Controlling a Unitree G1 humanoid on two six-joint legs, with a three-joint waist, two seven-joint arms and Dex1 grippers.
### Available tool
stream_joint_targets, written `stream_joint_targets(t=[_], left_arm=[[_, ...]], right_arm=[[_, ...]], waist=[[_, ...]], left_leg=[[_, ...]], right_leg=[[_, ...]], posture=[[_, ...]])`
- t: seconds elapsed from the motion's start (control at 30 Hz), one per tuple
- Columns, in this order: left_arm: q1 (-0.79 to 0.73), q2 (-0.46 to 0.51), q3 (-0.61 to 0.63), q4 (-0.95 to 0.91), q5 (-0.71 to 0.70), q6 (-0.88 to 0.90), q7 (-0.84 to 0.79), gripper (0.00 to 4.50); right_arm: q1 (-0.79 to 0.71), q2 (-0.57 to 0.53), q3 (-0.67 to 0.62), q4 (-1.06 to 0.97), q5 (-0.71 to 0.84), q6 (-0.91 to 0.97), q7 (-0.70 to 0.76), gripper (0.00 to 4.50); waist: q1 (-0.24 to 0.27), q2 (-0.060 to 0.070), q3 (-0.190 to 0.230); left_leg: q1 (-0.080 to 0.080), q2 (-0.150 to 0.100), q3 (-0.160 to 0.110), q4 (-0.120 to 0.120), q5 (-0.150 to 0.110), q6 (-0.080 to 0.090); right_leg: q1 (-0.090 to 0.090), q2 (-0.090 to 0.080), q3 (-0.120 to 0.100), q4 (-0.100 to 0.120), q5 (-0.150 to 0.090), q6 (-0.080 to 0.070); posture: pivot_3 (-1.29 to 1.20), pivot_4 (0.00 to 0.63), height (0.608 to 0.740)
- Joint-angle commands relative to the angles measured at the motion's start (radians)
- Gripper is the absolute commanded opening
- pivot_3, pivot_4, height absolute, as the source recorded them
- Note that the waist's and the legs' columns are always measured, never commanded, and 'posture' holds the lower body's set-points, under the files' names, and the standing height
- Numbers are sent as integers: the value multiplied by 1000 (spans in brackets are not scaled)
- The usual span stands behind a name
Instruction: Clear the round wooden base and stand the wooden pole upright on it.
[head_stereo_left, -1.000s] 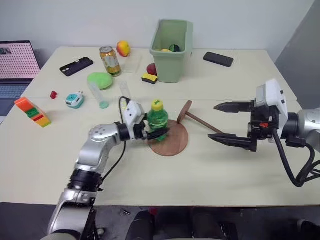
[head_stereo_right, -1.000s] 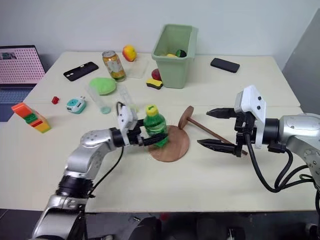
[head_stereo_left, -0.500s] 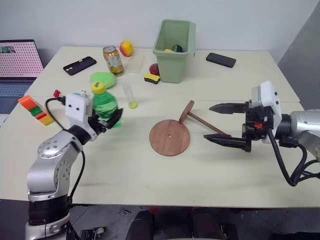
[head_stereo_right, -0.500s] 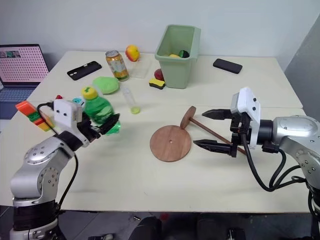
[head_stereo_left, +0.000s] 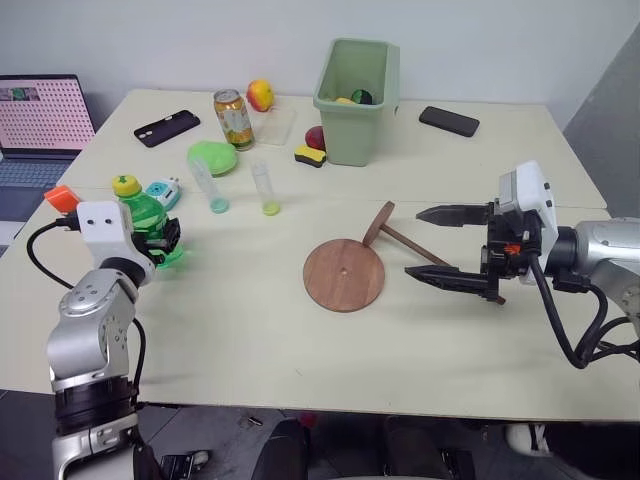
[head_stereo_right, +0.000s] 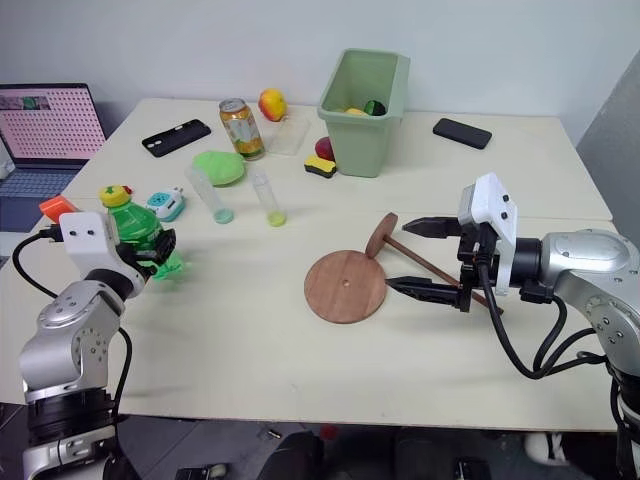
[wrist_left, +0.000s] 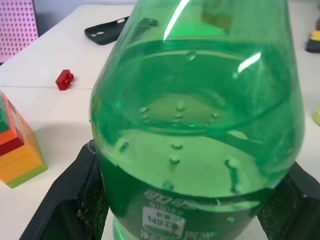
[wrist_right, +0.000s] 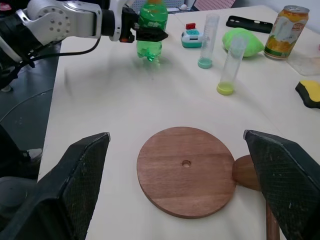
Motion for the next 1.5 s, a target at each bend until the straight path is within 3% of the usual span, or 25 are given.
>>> stream_joint_targets(t=[0.03,0.27,0.33,0.43,0.6,0.97,1.1,1.2,1.3,1.37,1.5], left_arm=[[-88,20,26,102,-8,-90,-10,3340],[-181,39,5,322,16,-179,-35,3340],[-175,40,10,333,9,-190,-45,4043],[-155,44,8,325,2,-197,-62,4446],[-96,56,9,239,-2,-170,-72,4446],[204,195,84,-255,-140,134,-203,4446],[263,236,121,-350,-190,219,-232,4446],[362,359,198,-458,-307,241,-470,4446],[338,450,227,-502,-452,258,-650,4446],[312,488,218,-497,-503,286,-691,4446],[196,602,69,-482,-516,180,-936,4446]], right_arm=[[-26,-4,-22,-19,7,-8,-2,4500],[-22,-5,-27,-34,12,0,-12,4500],[-19,-7,-30,-35,10,1,-13,4500],[-16,-8,-33,-35,10,3,-15,4500],[-16,-7,-34,-33,13,4,-13,4500],[-14,-2,-14,-3,-5,-19,22,4500],[-16,0,-9,8,-15,-28,33,4500],[-14,-7,-13,18,-19,-32,44,4500],[-14,-14,-15,35,-26,-37,59,4500],[-18,-14,-13,42,-30,-37,65,4500],[-36,-34,-1,43,-25,3,76,4500]], waist=[[0,0,0],[-1,-1,0],[-2,-1,0],[-3,-1,0],[-3,-1,0],[-3,-1,0],[-3,0,0],[-6,-1,0],[-3,-1,0],[2,1,1],[0,3,1]], left_leg=[[0,0,0,0,0,0],[-1,0,-3,0,1,-2],[-1,0,-4,0,1,-2],[-1,0,-5,0,1,-2],[-1,0,-5,0,1,-3],[-1,2,-6,-1,1,-3],[0,2,-7,-1,0,0],[-1,2,-6,-1,0,0],[-1,2,-5,-2,0,0],[0,2,-5,-2,0,0],[1,1,-3,-2,0,0]], right_leg=[[0,0,-1,0,0,0],[0,0,-5,0,0,0],[0,0,-6,0,0,0],[0,0,-6,0,0,0],[0,0,-7,0,0,0],[1,-1,-7,0,0,0],[2,-1,-7,0,0,0],[1,-1,-8,0,0,0],[1,-1,-8,0,-1,-1],[3,-1,-10,0,-1,-1],[4,-1,-9,-1,-1,-1]], posture=[[0,150,740],[0,150,740],[0,150,740],[0,150,740],[0,150,740],[0,150,740],[0,150,740],[0,150,740],[0,150,740],[0,150,740],[0,150,740]])
